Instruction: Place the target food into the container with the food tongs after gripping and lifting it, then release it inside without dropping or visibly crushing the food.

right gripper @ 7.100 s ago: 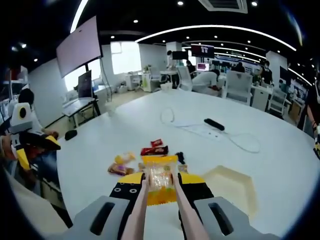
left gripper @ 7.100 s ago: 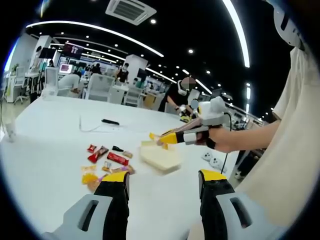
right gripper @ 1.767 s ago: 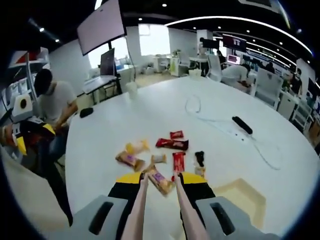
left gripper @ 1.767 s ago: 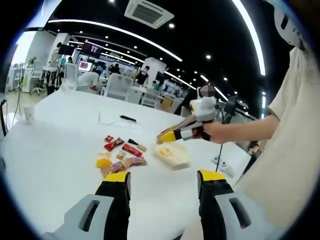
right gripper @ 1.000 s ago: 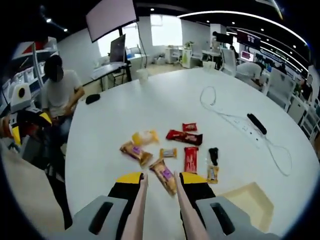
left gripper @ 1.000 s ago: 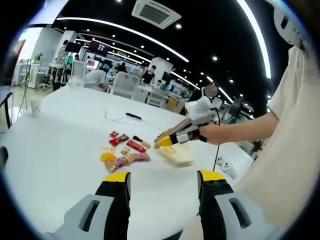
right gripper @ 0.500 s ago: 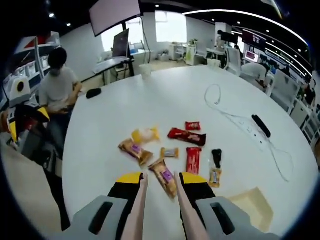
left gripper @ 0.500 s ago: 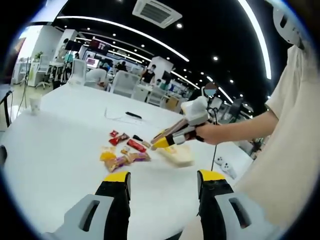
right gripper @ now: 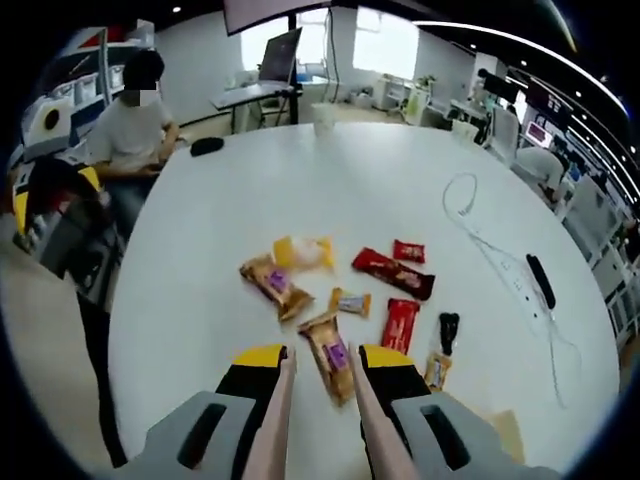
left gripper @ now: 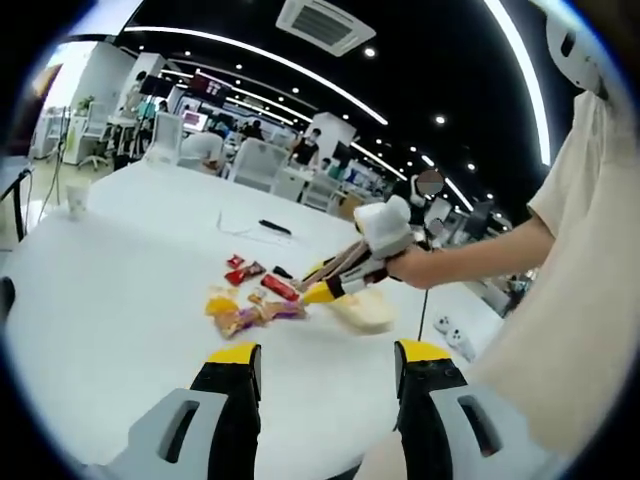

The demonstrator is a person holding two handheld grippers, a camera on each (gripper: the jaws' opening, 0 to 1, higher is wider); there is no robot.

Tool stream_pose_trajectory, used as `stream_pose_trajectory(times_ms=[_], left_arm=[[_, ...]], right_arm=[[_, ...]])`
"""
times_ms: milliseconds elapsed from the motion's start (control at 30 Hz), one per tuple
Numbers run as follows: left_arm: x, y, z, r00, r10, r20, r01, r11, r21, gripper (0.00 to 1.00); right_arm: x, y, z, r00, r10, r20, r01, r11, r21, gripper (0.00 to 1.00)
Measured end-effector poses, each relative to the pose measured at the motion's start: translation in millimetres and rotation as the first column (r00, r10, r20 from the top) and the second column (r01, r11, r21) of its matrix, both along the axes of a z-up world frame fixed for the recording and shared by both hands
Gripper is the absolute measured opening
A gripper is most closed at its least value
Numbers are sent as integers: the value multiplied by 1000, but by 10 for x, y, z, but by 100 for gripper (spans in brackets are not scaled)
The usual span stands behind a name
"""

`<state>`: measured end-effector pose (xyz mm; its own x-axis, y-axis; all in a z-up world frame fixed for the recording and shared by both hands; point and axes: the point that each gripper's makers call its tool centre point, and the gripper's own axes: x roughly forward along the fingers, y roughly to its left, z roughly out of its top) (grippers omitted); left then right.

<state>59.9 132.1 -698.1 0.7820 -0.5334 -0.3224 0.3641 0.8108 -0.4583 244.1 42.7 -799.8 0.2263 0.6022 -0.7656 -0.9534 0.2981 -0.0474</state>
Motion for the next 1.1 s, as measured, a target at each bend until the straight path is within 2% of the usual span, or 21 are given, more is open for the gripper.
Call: stream_pose_trajectory(times_ms=[300, 433, 833, 1100], left_arm=[[-4, -58, -7, 1000, -10, 1, 10, 1000, 1, 53], [1, -89, -7, 1000, -12, -1, 12, 1000, -4, 53], [12, -164, -31, 1000, -26, -8, 26, 1000, -11, 53], [33, -177, -41, 1000, -22, -13, 22, 1000, -16, 53]], right_arm=[[45, -11, -158, 1000, 27, -15, -27, 999, -39, 27], [74, -5, -170, 1000, 23, -13, -23, 999, -35, 27], [88, 10, -296, 996, 93, -8, -93, 992, -83, 27], [132, 33, -360, 994, 105, -7, -106, 990, -98, 26]])
